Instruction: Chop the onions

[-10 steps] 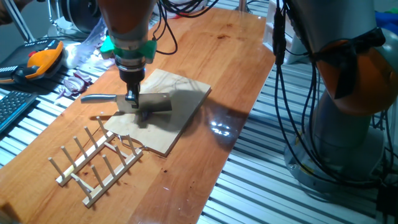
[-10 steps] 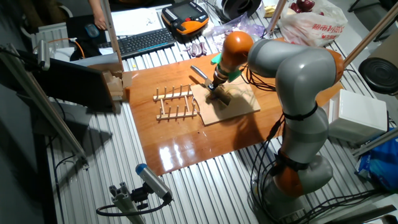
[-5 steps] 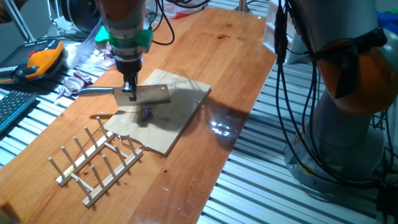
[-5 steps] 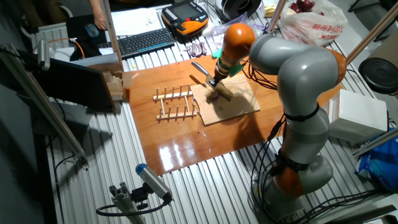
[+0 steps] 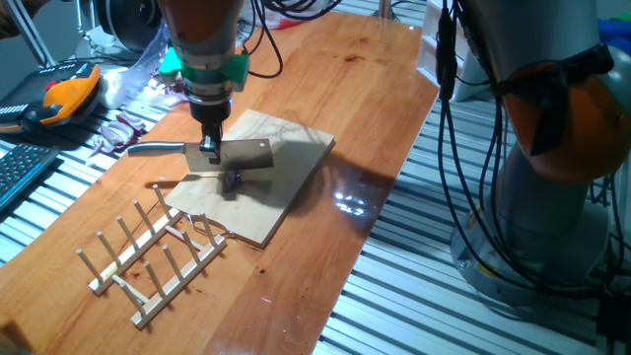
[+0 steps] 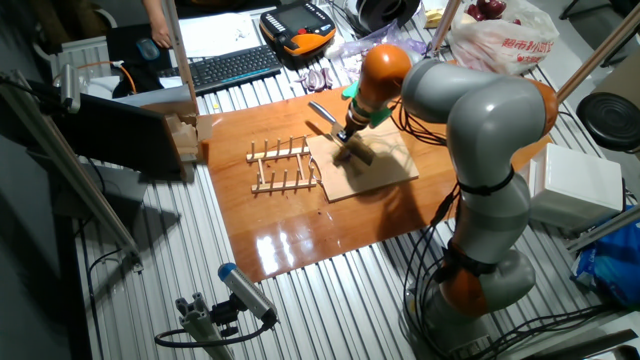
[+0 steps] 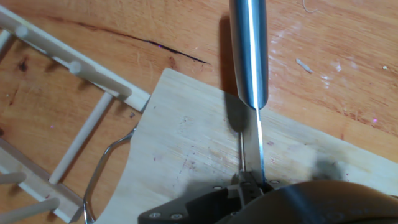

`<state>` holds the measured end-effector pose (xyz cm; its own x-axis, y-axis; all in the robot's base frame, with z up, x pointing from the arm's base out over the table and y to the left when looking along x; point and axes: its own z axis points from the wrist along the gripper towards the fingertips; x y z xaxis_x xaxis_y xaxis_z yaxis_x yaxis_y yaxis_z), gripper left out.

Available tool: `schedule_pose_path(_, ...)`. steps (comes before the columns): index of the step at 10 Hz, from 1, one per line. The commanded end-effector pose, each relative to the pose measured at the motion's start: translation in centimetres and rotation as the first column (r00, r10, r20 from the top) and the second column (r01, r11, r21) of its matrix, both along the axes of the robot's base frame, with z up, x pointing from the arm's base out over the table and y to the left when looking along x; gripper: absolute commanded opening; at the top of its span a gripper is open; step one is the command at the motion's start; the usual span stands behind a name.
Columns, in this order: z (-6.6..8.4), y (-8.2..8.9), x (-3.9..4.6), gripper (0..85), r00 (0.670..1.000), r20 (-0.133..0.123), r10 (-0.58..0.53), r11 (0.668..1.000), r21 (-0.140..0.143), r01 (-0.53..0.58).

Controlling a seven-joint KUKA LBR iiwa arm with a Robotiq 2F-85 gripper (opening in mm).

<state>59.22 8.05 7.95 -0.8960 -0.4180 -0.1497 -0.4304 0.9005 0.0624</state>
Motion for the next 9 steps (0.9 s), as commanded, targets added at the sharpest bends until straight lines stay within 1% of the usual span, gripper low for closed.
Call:
schedule_pose_path(1, -0.1, 0.0, -0.03, 0.0, 1.000, 0.000, 0.001, 1.000, 0.000, -0.001)
schedule_pose_path(4, -0.8, -0.1, -0.31, 0.0, 1.000, 0.012, -0.001, 1.000, 0.008, 0.001)
schedule_pose_path(7, -1.7, 0.2, -0.09, 0.0, 0.999, 0.034, -0.004, 1.000, 0.022, 0.003)
schedule_pose_path(8, -1.9, 0.4, -0.02, 0.0, 0.999, 0.037, -0.004, 1.000, 0.022, 0.004)
schedule_pose_path(9, -1.6, 0.5, 0.12, 0.0, 1.000, 0.026, -0.003, 1.000, 0.022, 0.002)
